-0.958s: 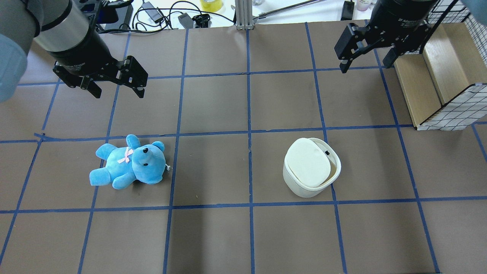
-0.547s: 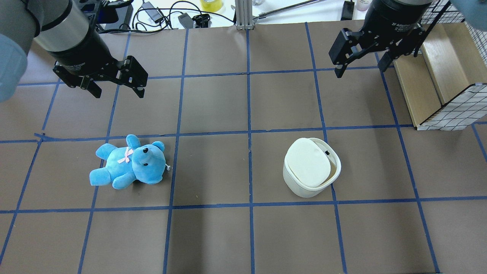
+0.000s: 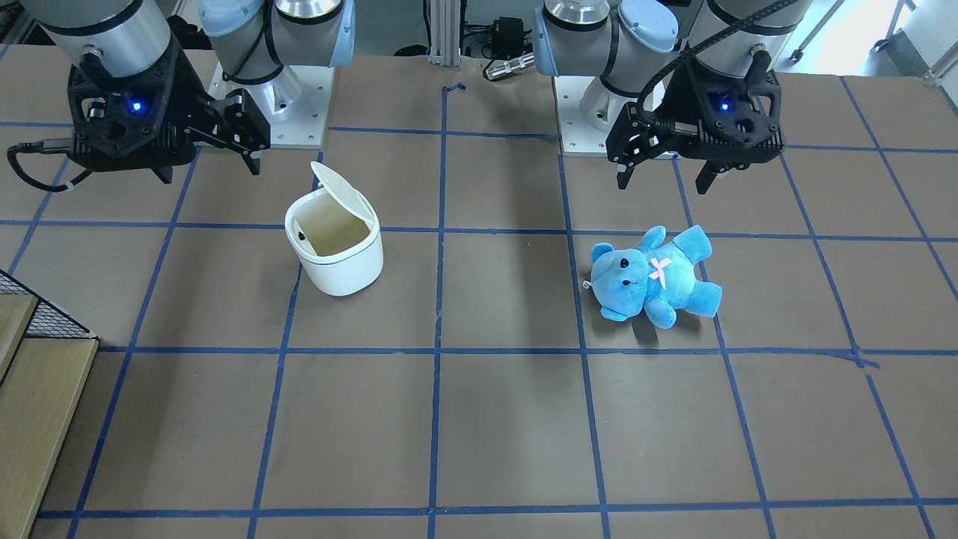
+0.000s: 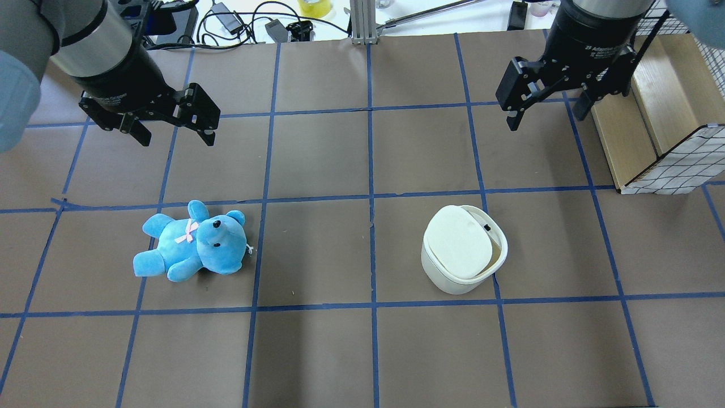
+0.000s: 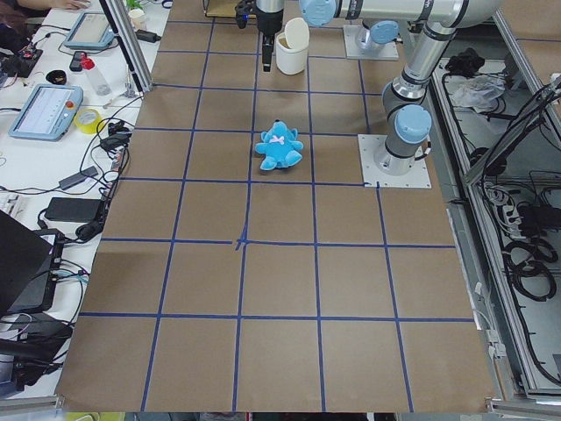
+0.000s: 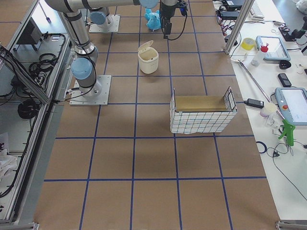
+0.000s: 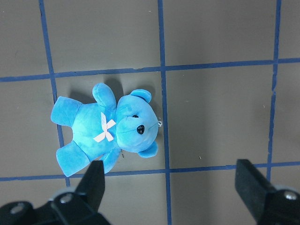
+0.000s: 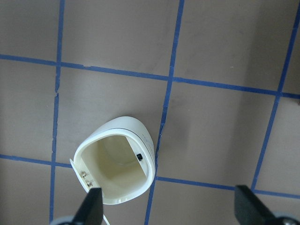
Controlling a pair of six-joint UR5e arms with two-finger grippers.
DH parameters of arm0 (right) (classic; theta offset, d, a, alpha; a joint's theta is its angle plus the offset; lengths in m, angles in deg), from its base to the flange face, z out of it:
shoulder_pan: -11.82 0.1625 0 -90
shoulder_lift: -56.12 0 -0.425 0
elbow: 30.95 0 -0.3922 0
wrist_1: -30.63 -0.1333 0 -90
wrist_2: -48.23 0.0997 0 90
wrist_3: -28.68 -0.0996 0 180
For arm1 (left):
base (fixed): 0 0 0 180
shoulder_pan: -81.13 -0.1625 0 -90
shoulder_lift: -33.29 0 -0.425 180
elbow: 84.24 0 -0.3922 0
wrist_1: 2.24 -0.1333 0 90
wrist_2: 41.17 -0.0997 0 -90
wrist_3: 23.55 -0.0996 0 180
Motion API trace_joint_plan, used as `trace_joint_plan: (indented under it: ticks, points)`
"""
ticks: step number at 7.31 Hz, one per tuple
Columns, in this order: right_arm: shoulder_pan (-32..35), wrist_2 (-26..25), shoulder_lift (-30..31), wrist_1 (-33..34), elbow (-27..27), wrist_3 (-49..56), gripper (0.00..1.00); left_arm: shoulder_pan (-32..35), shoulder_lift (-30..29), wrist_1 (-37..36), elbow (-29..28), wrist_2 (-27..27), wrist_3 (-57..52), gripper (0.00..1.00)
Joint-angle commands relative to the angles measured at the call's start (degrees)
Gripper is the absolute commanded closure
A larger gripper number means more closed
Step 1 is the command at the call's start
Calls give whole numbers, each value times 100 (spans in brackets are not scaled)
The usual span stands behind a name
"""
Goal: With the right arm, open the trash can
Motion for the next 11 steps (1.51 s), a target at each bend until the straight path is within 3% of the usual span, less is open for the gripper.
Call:
trace_joint_plan:
  ticks: [1,11]
  points:
    - [-1,-51,-10,-99,5,-165,0,0,0,0,0,0,0,0]
    - [-9,37,-10,-64,40,-350,0,0,0,0,0,0,0,0]
